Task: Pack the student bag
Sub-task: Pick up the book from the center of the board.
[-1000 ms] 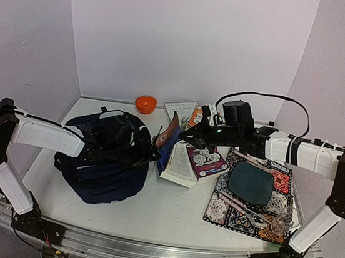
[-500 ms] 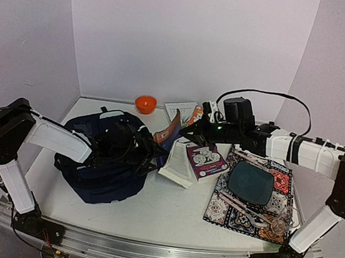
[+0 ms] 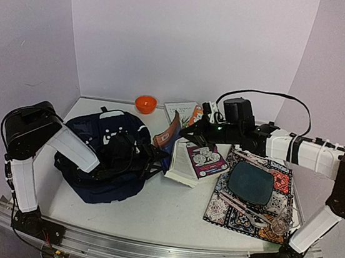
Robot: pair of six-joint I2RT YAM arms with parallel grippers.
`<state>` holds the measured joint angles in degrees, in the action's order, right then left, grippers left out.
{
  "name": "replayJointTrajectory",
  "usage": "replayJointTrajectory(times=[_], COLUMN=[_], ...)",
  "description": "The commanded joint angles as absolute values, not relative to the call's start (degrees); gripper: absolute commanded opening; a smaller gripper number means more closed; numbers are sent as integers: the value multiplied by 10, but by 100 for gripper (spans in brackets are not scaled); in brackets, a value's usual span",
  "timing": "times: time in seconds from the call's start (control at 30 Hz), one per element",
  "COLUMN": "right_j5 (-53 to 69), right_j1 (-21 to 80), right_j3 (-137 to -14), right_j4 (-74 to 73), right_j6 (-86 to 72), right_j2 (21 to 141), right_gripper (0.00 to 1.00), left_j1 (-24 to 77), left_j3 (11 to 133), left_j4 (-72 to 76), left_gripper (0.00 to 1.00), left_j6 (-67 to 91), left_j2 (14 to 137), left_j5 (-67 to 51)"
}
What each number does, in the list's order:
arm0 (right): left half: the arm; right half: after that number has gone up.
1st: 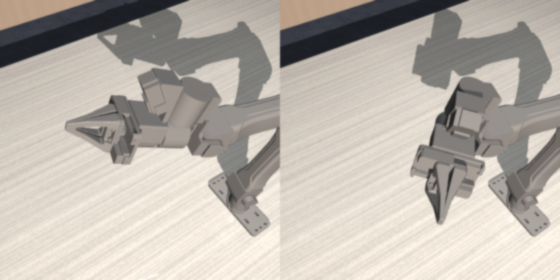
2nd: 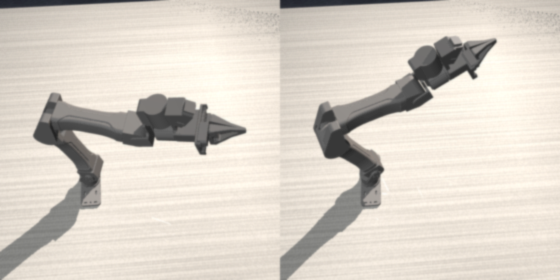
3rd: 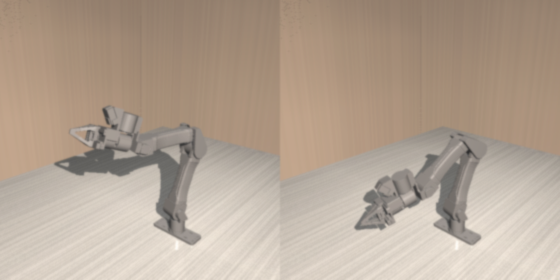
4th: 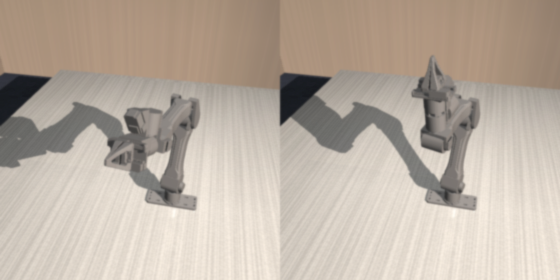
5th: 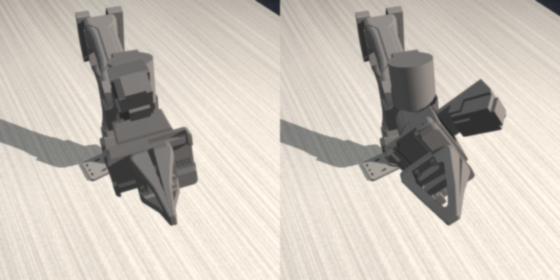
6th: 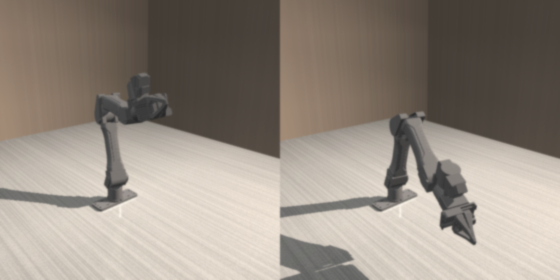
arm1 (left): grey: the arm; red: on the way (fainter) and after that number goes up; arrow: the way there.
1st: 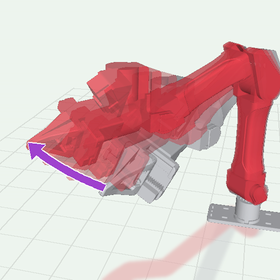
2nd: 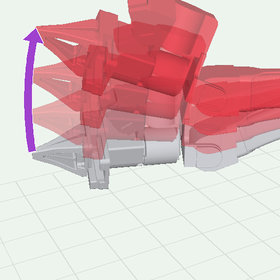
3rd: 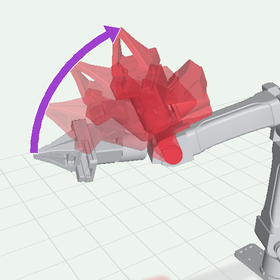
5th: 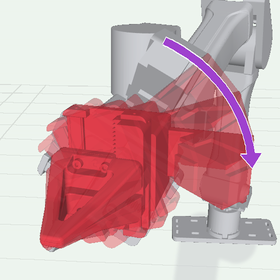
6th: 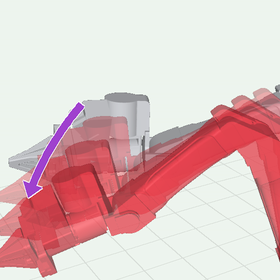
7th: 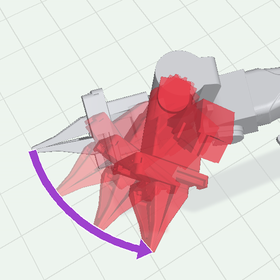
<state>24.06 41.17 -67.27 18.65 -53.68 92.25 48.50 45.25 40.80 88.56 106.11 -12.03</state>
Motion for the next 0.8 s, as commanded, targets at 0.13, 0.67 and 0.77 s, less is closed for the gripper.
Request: replayJointTrajectory(times=[0.13,0.67,0.77], right_j5=[250,149,133], right_j1=[411,410,409], right_j3=[-655,-547,-523], right_j4=[266,192,171], right_j6=[-536,-524,-537], right_j2=[889,862,858], right_gripper=[0,15,34], left_j1=[491,499,500], left_j3=[480,491,490], left_j4=[535,613,617], left_gripper=[54,20,15], left_j6=[887,890,893], left_j2=[1119,1154,1151], left_j5=[-128,-112,-112])
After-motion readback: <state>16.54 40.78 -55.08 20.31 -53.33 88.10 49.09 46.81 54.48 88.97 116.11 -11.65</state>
